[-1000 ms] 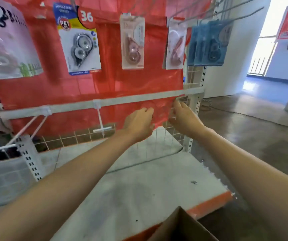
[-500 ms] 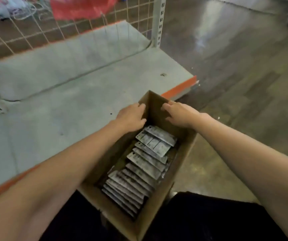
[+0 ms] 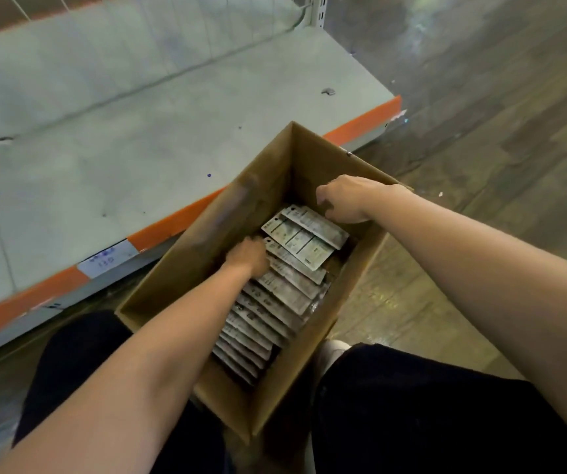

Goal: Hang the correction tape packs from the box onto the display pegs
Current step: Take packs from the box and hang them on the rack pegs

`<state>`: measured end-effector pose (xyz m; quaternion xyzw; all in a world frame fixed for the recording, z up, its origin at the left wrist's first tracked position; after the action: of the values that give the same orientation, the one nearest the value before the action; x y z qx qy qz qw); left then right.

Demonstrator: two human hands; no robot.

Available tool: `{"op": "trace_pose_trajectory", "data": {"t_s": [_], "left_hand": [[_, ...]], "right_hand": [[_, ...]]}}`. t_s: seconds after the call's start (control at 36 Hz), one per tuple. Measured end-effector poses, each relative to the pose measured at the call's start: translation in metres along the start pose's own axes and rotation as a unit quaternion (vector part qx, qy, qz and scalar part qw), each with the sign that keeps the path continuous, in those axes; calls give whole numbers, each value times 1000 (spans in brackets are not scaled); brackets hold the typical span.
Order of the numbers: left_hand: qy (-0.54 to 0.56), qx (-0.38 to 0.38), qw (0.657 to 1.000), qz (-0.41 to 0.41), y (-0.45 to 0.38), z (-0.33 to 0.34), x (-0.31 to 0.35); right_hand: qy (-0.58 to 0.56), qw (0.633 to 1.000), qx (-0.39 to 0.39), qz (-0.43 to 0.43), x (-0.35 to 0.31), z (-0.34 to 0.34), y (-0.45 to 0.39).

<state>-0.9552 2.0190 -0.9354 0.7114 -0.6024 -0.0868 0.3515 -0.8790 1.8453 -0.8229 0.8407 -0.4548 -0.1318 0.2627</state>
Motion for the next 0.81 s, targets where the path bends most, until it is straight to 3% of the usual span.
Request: {"op": "trace_pose_trajectory", "data": {"t_s": [0.17,0.31,0.44,0.56,0.67,0.81], "left_hand": [[125,25,988,-85,-22,11,4],[281,48,946,-152,-42,14,15],[328,85,919,-200,-41,16,23],[365,95,910,-169,-30,0,31],[338,107,931,-89,-8,-21,46],[346,178,921,11,24,-85,63]], "right_hand": [[-17,1000,11,9,10,7,-2],[-24,999,17,20,21,11,-4],[-34,998,40,19,25,9,-8],[-37,998,39,21,23,5,-8],[-53,998,24,24,21,-5,-4],[-103,994,-7,22,17,-28,13]]}}
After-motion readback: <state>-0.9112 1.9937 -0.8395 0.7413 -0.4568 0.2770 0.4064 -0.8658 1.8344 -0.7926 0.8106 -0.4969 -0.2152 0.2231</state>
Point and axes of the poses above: each hand's wrist, its own y-axis away from the middle knuckle, its own z-axis out of the palm, x = y × z, the point moved 1 cm from there along -y, towards the middle knuckle, and after that the axes turned 6 degrees about y, right-handed, at the moved point
